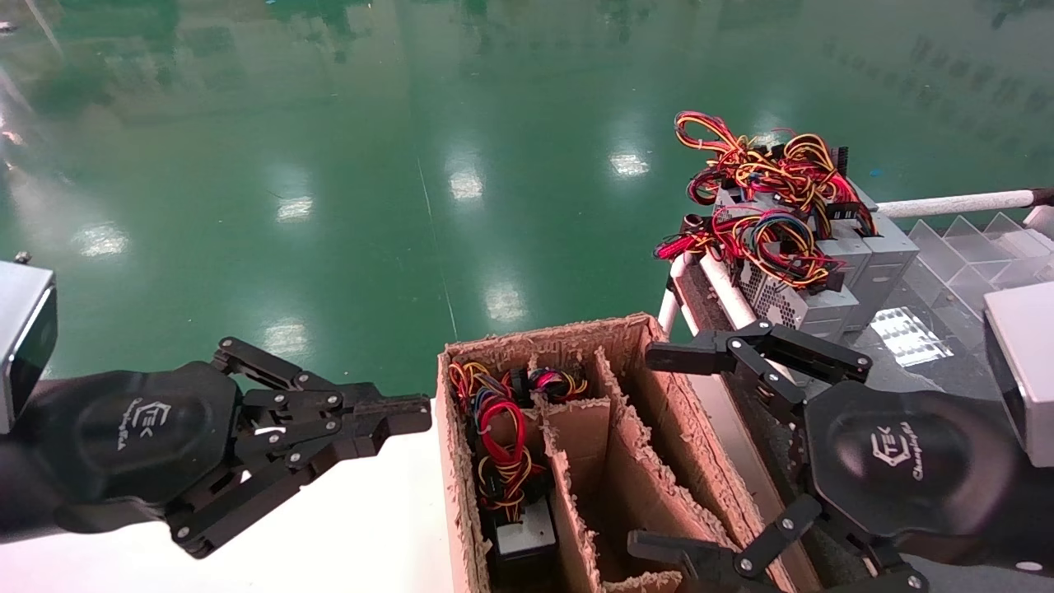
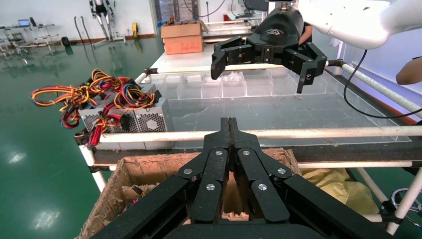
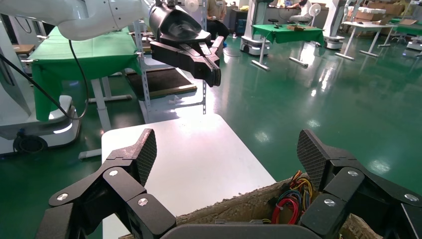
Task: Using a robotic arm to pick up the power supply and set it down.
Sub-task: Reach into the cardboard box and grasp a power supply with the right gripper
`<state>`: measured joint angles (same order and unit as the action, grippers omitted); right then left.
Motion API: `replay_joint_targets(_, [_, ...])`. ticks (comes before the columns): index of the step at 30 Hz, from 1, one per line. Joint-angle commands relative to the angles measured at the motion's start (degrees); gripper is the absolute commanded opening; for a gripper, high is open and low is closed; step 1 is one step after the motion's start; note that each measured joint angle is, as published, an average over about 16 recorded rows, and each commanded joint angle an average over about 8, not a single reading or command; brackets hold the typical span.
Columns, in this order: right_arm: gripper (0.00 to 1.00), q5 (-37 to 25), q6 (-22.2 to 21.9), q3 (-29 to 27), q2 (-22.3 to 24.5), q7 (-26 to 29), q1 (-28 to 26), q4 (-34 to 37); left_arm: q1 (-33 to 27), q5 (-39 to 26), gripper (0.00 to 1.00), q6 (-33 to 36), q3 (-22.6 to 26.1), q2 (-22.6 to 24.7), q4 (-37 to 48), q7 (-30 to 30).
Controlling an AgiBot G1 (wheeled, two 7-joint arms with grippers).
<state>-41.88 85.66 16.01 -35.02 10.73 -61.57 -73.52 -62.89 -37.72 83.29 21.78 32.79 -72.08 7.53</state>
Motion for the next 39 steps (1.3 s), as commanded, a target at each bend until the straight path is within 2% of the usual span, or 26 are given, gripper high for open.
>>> replay_joint_targets(1, [1.00,0.00,0.00,0.00,0.00,0.00,0.00,0.00,0.00,0.00,1.00,0.00,0.00,0.00,0.00,0.00])
replay_joint_targets(15, [1.00,-0.08,-0.07,0.02,0.01,0.00,0.00,0.06,0.00,0.00,1.00,0.00,0.00,0.00,0.00,0.00])
replay_joint_targets(21, [1.00,-2.33,-1.65,0.88,-0.28,0.88,-0.68,0.85,0.00,0.00,1.00,0.00,0.00,0.00,0.00,0.00])
replay_joint_targets(29, [1.00,-12.44,-7.53,5.41,-3.81,4.36,-4.74,1.57,-0.01,0.00,1.00,0.00,0.01,0.00,0.01,0.00])
replay_joint_targets(36, [1.00,-26.14,-12.30,13.47,-12.71,10.25,-10.82,3.48,-0.01,0.00,1.00,0.00,0.01,0.00,0.01,-0.01])
replay_joint_targets(37, [0.93,-27.96,-12.85,14.64,-14.38,11.14,-11.78,4.25,-0.01,0.00,1.00,0.00,0.01,0.00,0.01,-0.01])
replay_joint_targets(39, [0.71,-31.29,-13.92,16.79,-17.76,12.67,-13.69,6.18,-0.01,0.00,1.00,0.00,0.01,0.00,0.01,-0.01])
